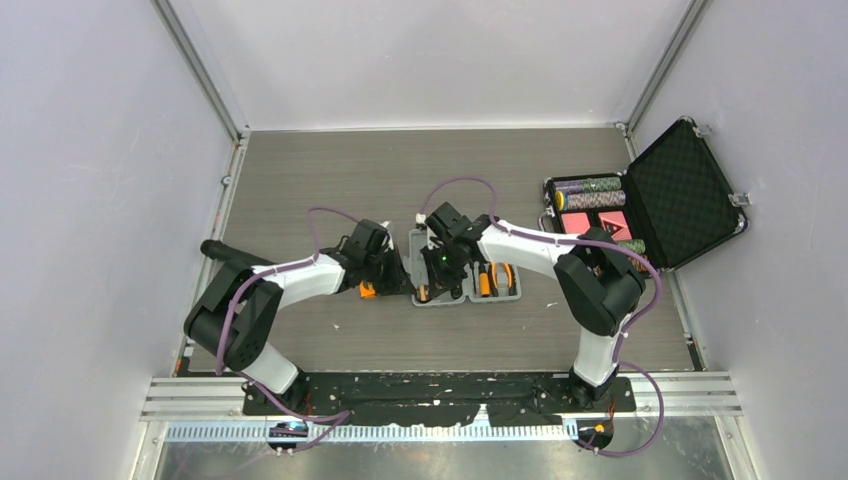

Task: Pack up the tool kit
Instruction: Adjust the tool in the toolbox.

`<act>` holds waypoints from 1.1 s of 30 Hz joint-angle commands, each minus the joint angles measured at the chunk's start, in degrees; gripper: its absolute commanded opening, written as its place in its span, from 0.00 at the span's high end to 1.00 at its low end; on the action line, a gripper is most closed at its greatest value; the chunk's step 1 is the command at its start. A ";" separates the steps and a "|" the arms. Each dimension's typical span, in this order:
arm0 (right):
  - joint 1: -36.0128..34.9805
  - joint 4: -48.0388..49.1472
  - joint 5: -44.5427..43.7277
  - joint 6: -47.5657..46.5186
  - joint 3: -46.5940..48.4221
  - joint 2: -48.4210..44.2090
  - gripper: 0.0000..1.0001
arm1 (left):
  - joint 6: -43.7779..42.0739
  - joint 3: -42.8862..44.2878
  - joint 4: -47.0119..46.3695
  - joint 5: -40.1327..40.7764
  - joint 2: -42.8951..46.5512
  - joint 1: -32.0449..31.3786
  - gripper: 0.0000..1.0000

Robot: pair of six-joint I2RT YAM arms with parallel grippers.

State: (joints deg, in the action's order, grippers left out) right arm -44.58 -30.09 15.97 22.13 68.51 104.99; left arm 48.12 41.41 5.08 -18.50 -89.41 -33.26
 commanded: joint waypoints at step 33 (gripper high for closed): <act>-13.53 -10.38 -9.98 -5.84 -2.89 18.67 0.94 | 9.18 -9.59 -16.56 -3.75 3.05 -0.48 1.00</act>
State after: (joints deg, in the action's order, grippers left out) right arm -52.40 -36.42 2.57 15.53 73.28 108.92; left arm 53.45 34.79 -4.69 -19.18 -87.13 -32.60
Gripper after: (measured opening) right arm 0.063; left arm 0.010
